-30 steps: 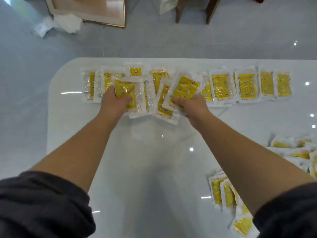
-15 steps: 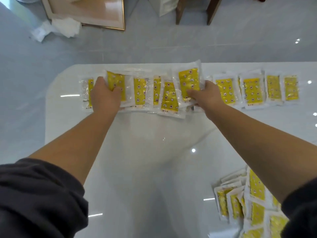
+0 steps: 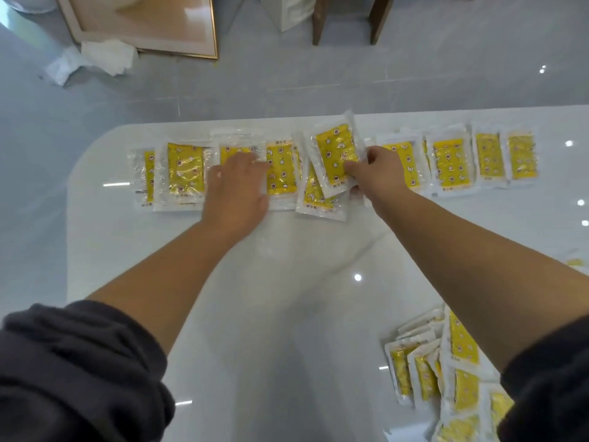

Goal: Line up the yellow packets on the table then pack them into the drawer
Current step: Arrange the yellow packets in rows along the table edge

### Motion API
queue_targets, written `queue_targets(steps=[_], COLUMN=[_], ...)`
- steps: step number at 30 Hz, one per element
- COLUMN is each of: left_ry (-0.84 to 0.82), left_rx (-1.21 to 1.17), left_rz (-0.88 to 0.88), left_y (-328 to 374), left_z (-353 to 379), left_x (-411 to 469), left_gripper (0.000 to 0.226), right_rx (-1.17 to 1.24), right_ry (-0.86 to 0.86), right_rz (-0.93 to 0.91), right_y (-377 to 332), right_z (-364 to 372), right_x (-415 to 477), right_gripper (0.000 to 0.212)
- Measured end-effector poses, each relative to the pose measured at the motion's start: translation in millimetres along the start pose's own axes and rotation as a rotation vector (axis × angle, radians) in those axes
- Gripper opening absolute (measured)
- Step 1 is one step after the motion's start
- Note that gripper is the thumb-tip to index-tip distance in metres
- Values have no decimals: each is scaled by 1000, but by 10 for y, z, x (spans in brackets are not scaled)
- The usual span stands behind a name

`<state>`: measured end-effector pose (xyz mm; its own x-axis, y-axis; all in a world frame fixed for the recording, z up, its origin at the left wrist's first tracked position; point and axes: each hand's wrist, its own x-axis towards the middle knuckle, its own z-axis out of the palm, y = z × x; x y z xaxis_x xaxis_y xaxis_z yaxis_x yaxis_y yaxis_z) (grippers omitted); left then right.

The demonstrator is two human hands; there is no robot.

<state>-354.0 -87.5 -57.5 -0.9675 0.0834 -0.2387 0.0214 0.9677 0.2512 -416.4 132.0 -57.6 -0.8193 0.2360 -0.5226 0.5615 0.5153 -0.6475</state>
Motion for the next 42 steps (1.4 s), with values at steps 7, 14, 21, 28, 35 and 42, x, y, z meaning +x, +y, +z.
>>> queue_targets(steps=[7, 14, 21, 28, 35, 42], left_ry=[-304, -258, -158, -533, -343, -311], left_rx=[460, 470, 202, -323, -790, -833], left_rz=[322, 82, -82, -556, -1039, -972], left_y=[556, 988, 1585, 2571, 3104, 3202], left_z=[362, 407, 461, 907, 1353, 1378], left_x=[151, 197, -459, -1503, -1976, -1978], left_gripper=[81, 71, 40, 47, 71, 24], right_rx=[109, -356, -519, -767, -828, -697], right_ry=[169, 128, -54, -377, -607, -609], right_rz=[105, -52, -143, -333, -371, -276], right_y=[340, 565, 1345, 2184, 2616, 2708], right_z=[-293, -516, -1277, -1972, -2138, -2097], right_x=[34, -87, -530, -966, -1284, -1375], right_gripper=[17, 36, 27, 26, 31, 43])
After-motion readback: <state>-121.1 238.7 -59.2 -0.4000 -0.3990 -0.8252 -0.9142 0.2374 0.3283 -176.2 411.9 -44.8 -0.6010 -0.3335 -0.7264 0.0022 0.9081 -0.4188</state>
